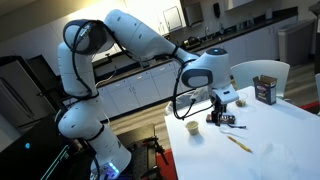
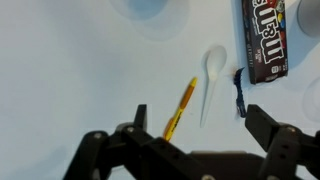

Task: Put the yellow pen inside the cup then take it out

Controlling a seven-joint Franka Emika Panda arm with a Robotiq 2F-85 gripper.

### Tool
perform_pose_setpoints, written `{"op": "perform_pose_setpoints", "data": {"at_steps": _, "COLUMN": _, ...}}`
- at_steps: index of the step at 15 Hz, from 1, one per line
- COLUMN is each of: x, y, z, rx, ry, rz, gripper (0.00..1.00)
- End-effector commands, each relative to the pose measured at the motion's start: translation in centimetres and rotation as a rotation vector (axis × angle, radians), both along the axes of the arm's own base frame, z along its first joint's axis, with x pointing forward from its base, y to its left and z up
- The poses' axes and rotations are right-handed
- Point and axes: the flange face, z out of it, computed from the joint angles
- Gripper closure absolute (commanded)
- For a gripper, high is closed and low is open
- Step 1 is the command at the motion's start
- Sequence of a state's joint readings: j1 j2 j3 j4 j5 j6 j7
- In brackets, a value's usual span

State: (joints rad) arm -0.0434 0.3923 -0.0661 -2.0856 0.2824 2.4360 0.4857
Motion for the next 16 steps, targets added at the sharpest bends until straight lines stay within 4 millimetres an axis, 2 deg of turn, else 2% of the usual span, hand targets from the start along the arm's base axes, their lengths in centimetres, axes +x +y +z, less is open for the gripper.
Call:
{"op": "perform_pose_setpoints", "data": {"at_steps": 1, "x": 2.5, "y": 0.0, "z": -3.8, "rx": -0.050, "ry": -0.010, "rz": -0.088, "gripper": 0.00}}
{"op": "perform_pose_setpoints", "data": {"at_steps": 8, "x": 3.9, "y": -2.8, "z": -12.2, "rx": -0.147, "ry": -0.011, "rz": -0.317, "gripper": 0.00}}
{"op": "perform_pose_setpoints", "data": {"at_steps": 14, "x": 5.1, "y": -3.9, "z": -15.6, "rx": -0.153, "ry": 0.010, "rz": -0.372, "gripper": 0.00}}
{"op": "perform_pose_setpoints", "data": {"at_steps": 15, "x": 5.3, "y": -3.7, "z": -15.9, "rx": -0.153, "ry": 0.008, "rz": -0.370, "gripper": 0.25}}
{"op": "perform_pose_setpoints", "data": {"at_steps": 16, "x": 5.5, "y": -3.6, "z": -16.1, "rx": -0.157, "ry": 0.006, "rz": -0.368, "gripper": 0.28}}
